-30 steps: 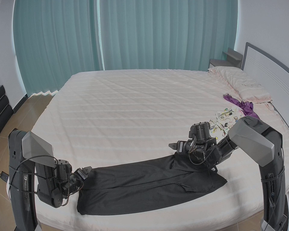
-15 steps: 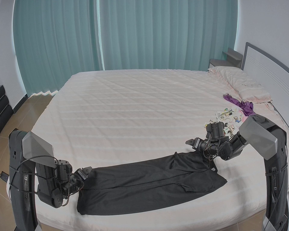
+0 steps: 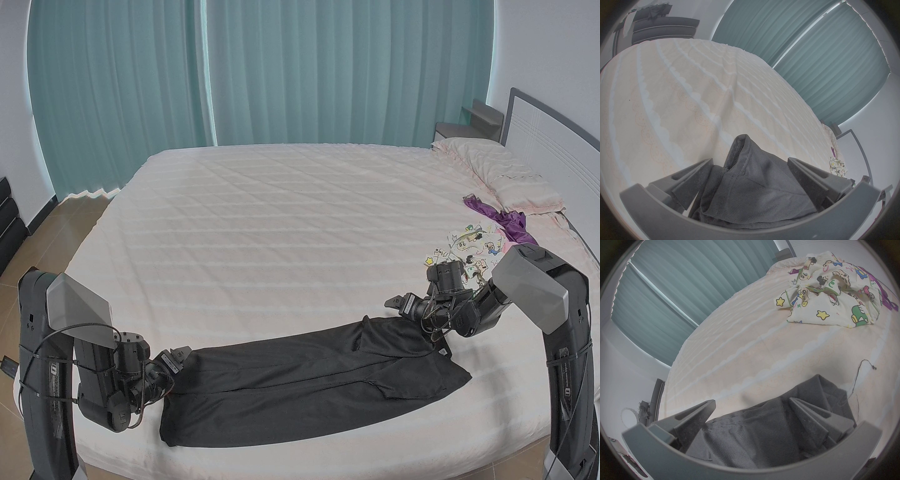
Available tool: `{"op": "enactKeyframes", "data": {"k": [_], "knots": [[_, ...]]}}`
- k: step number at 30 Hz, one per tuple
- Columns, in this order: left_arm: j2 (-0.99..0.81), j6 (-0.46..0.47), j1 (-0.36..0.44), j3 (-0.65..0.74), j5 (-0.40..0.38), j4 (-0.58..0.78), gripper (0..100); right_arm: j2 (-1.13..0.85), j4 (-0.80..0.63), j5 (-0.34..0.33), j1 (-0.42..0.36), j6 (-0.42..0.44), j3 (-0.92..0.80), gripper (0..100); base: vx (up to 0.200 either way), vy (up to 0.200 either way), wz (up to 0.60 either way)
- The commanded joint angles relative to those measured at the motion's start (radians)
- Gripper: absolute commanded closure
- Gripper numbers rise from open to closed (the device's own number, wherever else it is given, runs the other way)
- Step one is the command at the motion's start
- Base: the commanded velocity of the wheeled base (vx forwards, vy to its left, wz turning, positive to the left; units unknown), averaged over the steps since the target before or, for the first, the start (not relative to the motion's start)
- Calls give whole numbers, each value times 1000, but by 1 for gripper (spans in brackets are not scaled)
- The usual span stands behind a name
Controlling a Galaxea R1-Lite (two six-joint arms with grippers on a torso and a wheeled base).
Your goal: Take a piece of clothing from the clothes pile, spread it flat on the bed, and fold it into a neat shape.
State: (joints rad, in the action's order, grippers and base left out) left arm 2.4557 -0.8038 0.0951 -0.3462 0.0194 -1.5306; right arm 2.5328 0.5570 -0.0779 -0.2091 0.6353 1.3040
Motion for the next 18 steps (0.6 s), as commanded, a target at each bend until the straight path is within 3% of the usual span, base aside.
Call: {"op": "enactKeyframes", "data": {"k": [1,16,17,18], "knots": [[2,0,0,1,1,0,0,0,0,0,14,3,1,0,0,0,0],[2,0,0,-1,1,0,0,8,-2,-25,28,76,-15,0,0,0,0],[2,-2,0,-2,1,0,0,9,-2,-26,28,76,-15,100,0,0,0],[2,-2,0,-2,1,0,0,12,-2,-26,28,78,-15,100,0,0,0]]}}
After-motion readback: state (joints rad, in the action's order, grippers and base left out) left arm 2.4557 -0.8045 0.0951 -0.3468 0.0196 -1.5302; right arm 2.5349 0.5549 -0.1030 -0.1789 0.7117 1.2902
